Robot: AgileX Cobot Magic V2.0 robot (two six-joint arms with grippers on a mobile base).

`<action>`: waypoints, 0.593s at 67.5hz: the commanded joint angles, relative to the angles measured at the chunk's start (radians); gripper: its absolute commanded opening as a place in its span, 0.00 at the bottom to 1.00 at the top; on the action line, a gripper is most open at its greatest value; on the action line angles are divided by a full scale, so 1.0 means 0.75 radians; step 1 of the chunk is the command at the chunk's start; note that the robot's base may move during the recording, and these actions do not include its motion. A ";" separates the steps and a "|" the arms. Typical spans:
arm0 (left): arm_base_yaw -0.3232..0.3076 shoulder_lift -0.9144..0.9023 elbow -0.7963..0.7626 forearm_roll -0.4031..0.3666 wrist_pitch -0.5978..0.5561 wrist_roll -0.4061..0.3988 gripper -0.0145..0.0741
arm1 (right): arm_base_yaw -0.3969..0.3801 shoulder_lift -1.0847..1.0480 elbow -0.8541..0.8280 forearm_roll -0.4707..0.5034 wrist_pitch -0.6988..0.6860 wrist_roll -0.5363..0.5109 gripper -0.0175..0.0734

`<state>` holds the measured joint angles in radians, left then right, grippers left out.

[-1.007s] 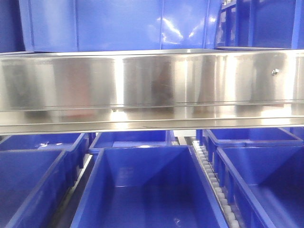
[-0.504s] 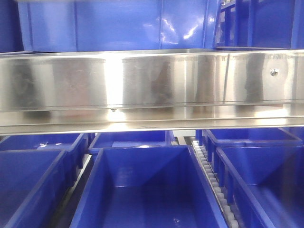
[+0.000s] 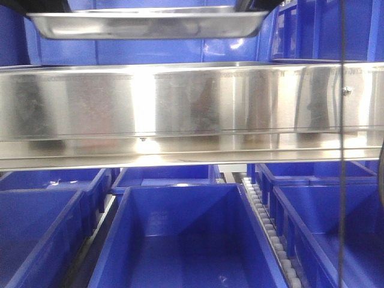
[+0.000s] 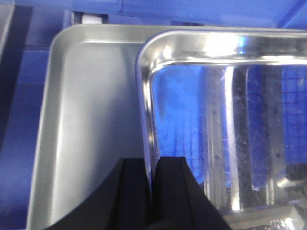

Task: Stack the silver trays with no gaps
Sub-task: 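Lower the tray into the larger silver tray and open both grippers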

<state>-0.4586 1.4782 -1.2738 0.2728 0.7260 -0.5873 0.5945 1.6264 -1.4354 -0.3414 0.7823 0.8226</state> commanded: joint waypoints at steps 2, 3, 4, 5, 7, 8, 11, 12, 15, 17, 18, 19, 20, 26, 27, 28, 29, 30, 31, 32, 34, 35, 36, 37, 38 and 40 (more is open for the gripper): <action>-0.016 0.016 -0.020 -0.043 -0.084 0.011 0.15 | 0.009 -0.002 -0.023 0.041 -0.124 -0.011 0.19; -0.016 0.019 -0.020 -0.038 -0.084 0.011 0.15 | 0.009 -0.002 -0.023 0.041 -0.127 -0.011 0.19; -0.016 0.022 -0.020 -0.030 -0.084 0.011 0.15 | 0.009 0.002 -0.023 0.041 -0.130 -0.011 0.19; -0.016 0.027 -0.020 -0.026 -0.084 0.011 0.15 | 0.009 0.004 -0.023 0.041 -0.133 -0.011 0.19; -0.016 0.033 -0.020 -0.024 -0.084 0.011 0.15 | 0.009 0.006 -0.023 0.041 -0.135 -0.011 0.19; -0.016 0.040 -0.020 -0.024 -0.080 0.011 0.15 | 0.009 0.009 -0.023 0.041 -0.136 -0.011 0.19; -0.016 0.050 -0.020 -0.024 -0.077 0.011 0.15 | 0.009 0.020 -0.023 0.041 -0.136 -0.011 0.19; -0.016 0.054 -0.020 -0.027 -0.077 0.011 0.15 | 0.009 0.022 -0.023 0.041 -0.132 -0.011 0.19; -0.016 0.059 -0.020 -0.036 -0.077 0.011 0.15 | 0.009 0.024 -0.023 0.043 -0.128 -0.011 0.19; -0.016 0.059 -0.020 -0.036 -0.077 0.011 0.15 | 0.009 0.030 -0.023 0.043 -0.127 -0.011 0.19; -0.016 0.059 -0.020 -0.036 -0.077 0.011 0.15 | 0.009 0.032 -0.023 0.043 -0.127 -0.011 0.19; -0.016 0.059 -0.020 -0.036 -0.077 0.011 0.15 | 0.009 0.031 -0.023 0.043 -0.125 -0.011 0.19; -0.016 0.059 -0.020 -0.036 -0.077 0.011 0.15 | 0.009 0.031 -0.023 0.043 -0.125 -0.011 0.19; -0.016 0.057 -0.020 -0.016 -0.071 0.008 0.17 | 0.007 0.033 -0.023 0.043 -0.113 -0.011 0.19; -0.016 0.057 -0.020 -0.014 -0.071 0.002 0.18 | 0.007 0.033 -0.023 0.043 -0.110 -0.011 0.19; -0.016 0.057 -0.020 -0.014 -0.071 -0.002 0.18 | 0.007 0.033 -0.023 0.043 -0.110 -0.011 0.19; -0.016 0.057 -0.020 -0.013 -0.069 -0.006 0.20 | 0.007 0.033 -0.023 0.043 -0.106 -0.011 0.19; -0.016 0.057 -0.020 -0.010 -0.069 -0.011 0.21 | 0.007 0.033 -0.023 0.043 -0.103 -0.011 0.19; -0.016 0.057 -0.020 -0.008 -0.069 -0.017 0.22 | 0.007 0.035 -0.023 0.043 -0.100 -0.011 0.19; -0.016 0.057 -0.020 -0.003 -0.069 -0.024 0.23 | 0.007 0.035 -0.023 0.043 -0.097 -0.011 0.19; -0.016 0.057 -0.020 0.003 -0.069 -0.033 0.26 | 0.007 0.035 -0.023 0.043 -0.092 -0.011 0.19; -0.016 0.057 -0.020 0.006 -0.069 -0.035 0.28 | 0.007 0.035 -0.023 0.043 -0.088 -0.011 0.19; -0.016 0.057 -0.020 0.009 -0.069 -0.035 0.29 | 0.007 0.035 -0.023 0.040 -0.082 -0.011 0.19; -0.016 0.057 -0.020 0.010 -0.069 -0.035 0.31 | 0.007 0.035 -0.023 0.040 -0.078 -0.011 0.19; -0.016 0.057 -0.020 0.012 -0.069 -0.035 0.33 | 0.007 0.035 -0.023 0.031 -0.074 -0.011 0.19; -0.016 0.057 -0.020 0.018 -0.068 -0.035 0.36 | 0.007 0.035 -0.023 0.016 -0.067 -0.011 0.19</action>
<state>-0.4586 1.5241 -1.2744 0.3000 0.7260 -0.6014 0.5923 1.6547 -1.4374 -0.3298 0.7785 0.8205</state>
